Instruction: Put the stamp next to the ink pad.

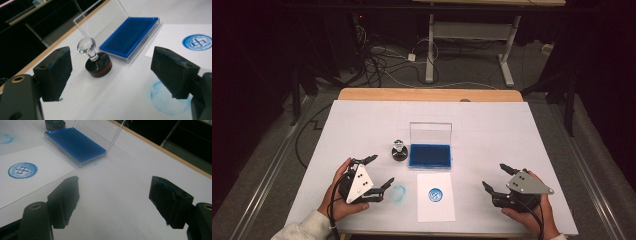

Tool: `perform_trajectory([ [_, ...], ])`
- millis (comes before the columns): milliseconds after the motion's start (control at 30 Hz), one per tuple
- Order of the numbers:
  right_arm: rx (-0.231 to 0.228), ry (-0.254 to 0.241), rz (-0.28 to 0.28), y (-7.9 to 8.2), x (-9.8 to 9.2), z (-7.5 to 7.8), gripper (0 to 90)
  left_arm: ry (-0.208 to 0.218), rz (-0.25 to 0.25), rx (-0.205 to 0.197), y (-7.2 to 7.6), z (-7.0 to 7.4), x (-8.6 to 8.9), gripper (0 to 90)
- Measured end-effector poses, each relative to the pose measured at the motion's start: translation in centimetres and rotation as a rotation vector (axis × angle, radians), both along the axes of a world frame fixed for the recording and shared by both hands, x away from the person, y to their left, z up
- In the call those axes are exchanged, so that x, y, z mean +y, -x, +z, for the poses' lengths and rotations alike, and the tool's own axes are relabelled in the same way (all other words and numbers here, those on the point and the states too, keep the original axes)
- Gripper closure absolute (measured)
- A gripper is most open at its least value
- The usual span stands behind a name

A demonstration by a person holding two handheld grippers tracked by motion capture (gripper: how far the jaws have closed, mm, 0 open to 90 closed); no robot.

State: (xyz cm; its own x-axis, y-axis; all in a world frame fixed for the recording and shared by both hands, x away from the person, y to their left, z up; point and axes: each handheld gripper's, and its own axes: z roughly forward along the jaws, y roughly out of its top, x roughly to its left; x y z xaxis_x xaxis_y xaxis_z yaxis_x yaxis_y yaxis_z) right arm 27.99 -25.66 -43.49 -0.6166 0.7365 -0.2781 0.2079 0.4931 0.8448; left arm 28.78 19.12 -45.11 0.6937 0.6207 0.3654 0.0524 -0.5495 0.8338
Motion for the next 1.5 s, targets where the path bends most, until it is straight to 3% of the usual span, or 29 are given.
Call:
perform_trajectory([
  [167, -0.003, -0.002, -0.002, 0.1, -0.1, 0.0, 24.4, 0.008, 0.034, 0.04, 0.1, -0.8, 1.1, 16.9],
  [267, -0.006, 0.005, -0.004, 0.1, -0.1, -0.1, 24.4, -0.018, 0.049, 0.05, 0.2, -1.4, 1.5, 16.6],
  [433, -0.005, 0.005, -0.007, 0.2, -0.3, -0.1, 24.4, -0.008, 0.05, 0.094, 0.4, -1.7, 1.8, 16.4],
  [567, -0.005, 0.005, -0.007, 0.3, -0.2, 0.0, 24.4, -0.017, 0.053, 0.106, 0.4, -2.0, 1.8, 16.4],
  [933, -0.012, 0.023, -0.002, 0.6, 0.1, 0.0, 24.3, 0.001, 0.039, 0.092, 0.7, -1.7, 1.6, 16.4],
  [1500, -0.013, 0.024, -0.004, 0.7, 0.1, -0.1, 24.3, -0.014, 0.031, 0.09, 0.6, -1.7, 1.2, 16.4],
])
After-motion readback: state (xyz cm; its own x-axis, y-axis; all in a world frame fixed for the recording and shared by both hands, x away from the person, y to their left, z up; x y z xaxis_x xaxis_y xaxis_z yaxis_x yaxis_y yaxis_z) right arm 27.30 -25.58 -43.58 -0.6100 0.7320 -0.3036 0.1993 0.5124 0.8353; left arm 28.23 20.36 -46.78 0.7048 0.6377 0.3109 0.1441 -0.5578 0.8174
